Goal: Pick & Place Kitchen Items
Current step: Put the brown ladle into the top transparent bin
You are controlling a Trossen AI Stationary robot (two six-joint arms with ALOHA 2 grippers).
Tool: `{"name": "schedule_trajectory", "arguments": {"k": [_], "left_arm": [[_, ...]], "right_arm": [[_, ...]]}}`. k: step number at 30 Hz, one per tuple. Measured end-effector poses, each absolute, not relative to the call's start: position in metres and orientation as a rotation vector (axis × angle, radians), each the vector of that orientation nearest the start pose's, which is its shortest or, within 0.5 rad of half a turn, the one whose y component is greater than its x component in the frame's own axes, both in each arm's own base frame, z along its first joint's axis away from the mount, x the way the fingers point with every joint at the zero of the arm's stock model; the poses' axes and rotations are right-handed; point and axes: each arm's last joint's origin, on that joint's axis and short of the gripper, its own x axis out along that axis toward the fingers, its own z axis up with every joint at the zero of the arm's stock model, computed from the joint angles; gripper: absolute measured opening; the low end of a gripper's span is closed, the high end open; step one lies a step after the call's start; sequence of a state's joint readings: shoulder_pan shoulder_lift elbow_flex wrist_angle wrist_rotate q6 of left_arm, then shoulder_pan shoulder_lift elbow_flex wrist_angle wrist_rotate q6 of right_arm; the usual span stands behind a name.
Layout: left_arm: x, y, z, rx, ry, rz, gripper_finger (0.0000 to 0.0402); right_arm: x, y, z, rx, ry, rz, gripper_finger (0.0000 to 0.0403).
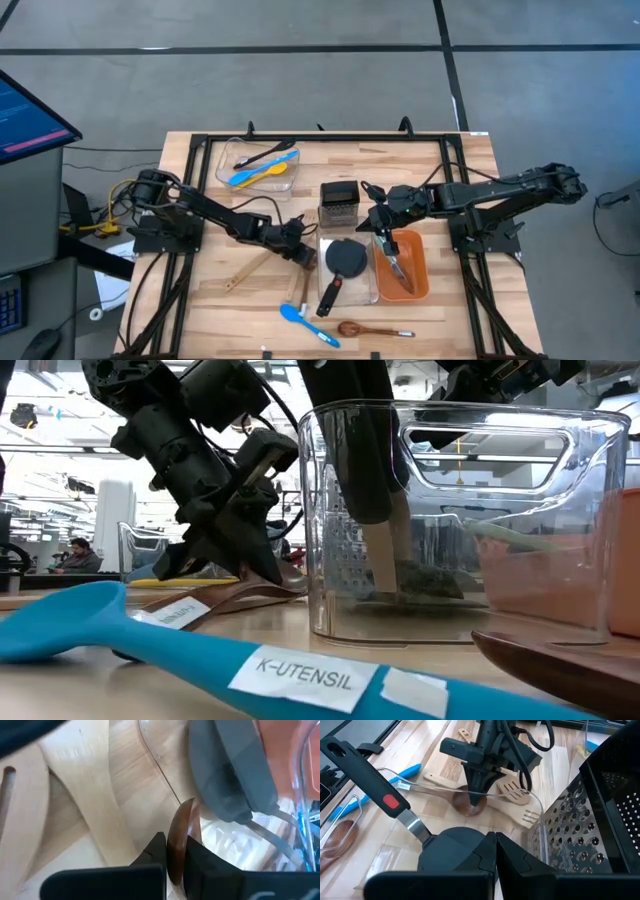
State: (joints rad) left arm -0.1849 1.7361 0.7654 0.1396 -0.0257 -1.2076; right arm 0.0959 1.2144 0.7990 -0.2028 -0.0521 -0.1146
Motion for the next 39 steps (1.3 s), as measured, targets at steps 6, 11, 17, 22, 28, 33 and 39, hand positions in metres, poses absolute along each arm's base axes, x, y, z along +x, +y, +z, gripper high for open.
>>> {"name": "schedule_trajectory", "arguments": {"k": [6,11,17,22,28,33,39], "left_arm": [[0.309,-0.057,0.143,-1.012,0.758,0.313,0.0004],[0.300,-0.053,0.169,-0.923,0.672,0.325,0.0003],[0.277,-0.043,0.197,-0.730,0.613,0.463,0.0002],[0.260,-0.035,0.231,-0.583,0.457,0.514,0.0002],[0.235,-0.034,0.272,-0.405,0.284,0.523,0.0002],[0.216,-0.036,0.295,-0.175,0.193,0.588,0.0002],[0.207,-0.035,0.303,0.174,0.212,0.845,0.0002]], "right_arm": [[0.254,0.026,0.251,-0.124,0.610,0.178,0.0000],[0.254,0.026,0.251,-0.122,0.610,0.178,0.0000],[0.254,0.026,0.251,-0.122,0.603,0.179,0.0000],[0.254,0.026,0.252,-0.122,0.598,0.179,0.0000],[0.254,0.026,0.252,-0.122,0.595,0.179,0.0000],[0.255,0.026,0.252,-0.122,0.594,0.178,0.0000],[0.255,0.026,0.253,-0.122,0.584,0.177,0.0000]]}}
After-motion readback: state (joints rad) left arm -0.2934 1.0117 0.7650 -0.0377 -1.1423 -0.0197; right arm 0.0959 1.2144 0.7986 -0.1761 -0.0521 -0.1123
